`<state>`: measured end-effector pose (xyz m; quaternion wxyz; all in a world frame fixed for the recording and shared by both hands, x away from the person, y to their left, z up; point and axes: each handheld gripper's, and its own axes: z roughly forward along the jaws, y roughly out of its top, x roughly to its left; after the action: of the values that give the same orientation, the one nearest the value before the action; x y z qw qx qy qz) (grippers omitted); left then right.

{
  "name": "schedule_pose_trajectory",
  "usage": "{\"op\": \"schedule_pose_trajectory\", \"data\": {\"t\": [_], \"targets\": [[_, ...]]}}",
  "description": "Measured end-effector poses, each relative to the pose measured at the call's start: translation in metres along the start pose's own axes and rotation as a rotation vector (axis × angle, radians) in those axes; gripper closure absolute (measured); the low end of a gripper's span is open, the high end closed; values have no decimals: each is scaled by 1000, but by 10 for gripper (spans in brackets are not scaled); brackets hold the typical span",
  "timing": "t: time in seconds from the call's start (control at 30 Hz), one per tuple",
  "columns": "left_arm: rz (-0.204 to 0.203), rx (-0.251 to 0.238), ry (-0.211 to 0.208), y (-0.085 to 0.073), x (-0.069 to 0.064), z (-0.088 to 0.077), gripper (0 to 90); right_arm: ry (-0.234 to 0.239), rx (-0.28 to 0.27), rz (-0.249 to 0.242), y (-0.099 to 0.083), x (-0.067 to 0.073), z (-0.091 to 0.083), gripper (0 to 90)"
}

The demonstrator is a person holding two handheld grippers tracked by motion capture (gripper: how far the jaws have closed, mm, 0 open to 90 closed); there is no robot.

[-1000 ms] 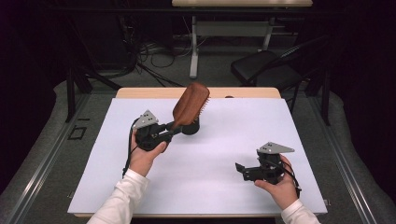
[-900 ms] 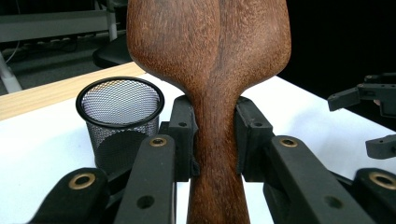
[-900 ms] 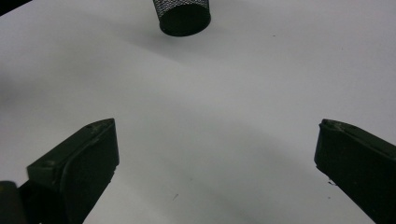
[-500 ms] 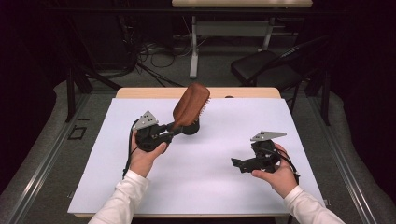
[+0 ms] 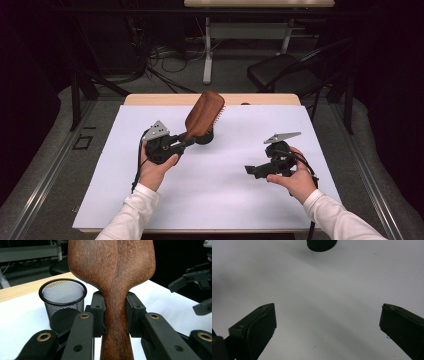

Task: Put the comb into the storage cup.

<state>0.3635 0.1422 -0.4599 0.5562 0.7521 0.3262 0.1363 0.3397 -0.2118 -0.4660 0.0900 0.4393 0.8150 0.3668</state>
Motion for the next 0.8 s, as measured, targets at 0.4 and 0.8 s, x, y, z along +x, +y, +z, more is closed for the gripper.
{"op": "schedule_pose_trajectory", "data": {"t": [0.4, 0.8], "targets": [[13, 11, -5, -2, -3, 4, 716, -2, 18, -3, 32, -2, -9, 14], [9, 5, -5, -4, -4, 4, 716, 36, 22, -7, 70, 3, -15, 17]]}}
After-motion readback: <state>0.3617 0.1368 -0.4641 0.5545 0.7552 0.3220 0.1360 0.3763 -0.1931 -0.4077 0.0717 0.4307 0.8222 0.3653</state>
